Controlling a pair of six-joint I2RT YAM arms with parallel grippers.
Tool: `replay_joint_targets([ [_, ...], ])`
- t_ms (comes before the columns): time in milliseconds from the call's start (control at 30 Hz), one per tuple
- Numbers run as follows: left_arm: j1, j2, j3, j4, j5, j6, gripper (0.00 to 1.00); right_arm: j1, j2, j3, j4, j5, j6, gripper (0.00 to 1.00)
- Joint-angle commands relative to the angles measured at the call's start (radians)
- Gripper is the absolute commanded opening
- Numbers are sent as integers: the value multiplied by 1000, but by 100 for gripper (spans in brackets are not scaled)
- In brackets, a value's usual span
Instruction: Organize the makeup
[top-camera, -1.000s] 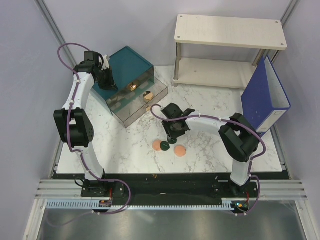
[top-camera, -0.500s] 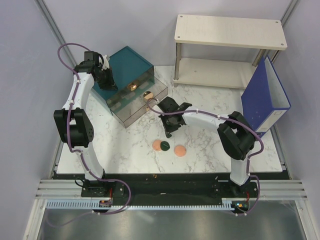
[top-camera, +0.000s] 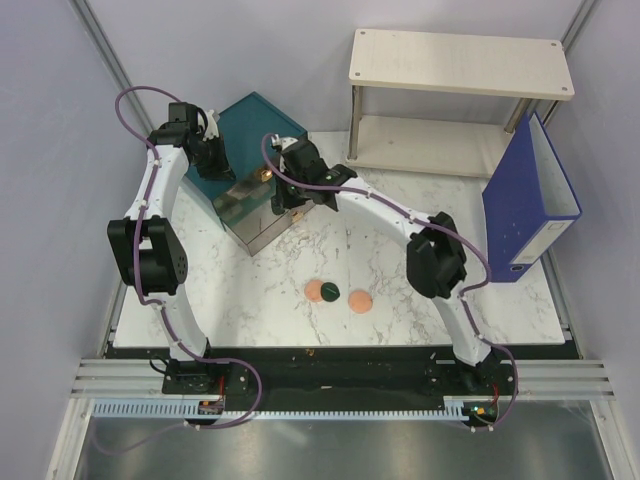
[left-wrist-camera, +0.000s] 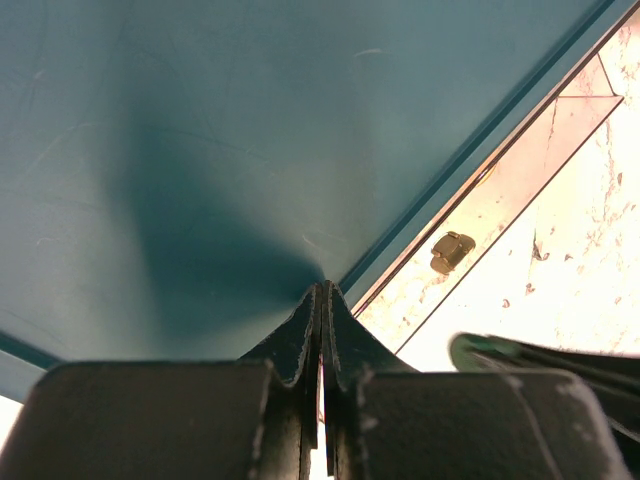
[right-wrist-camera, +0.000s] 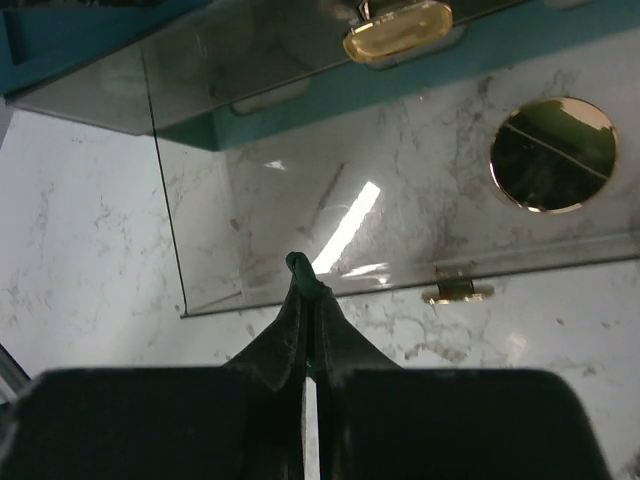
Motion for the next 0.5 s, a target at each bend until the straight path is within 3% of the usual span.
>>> replay_joint_targets([
  [0, -4, 90, -94, -222, -53, 34, 3, -1, 122, 164, 28, -70, 85, 4],
  [67, -5, 89, -97, -222, -52, 34, 3, -1, 164, 188, 42, -82, 114, 6],
  [167, -4, 86, -94, -220, -53, 33, 3, -1, 184, 195, 69, -96, 136, 25],
  [200, -4, 86, -95, -218, -53, 33, 3, -1, 184, 181, 78, -105, 140, 41],
  [267, -4, 86, -92, -220, -55, 34, 3, -1, 162, 153, 121, -115, 137, 60],
  [367, -4, 87, -89, -220, -55, 36, 2, -2, 103, 77, 177, -76, 127, 74],
  [467, -5, 87, -88, -220, -52, 36, 3, -5, 57, 49, 175, -43, 100, 78],
])
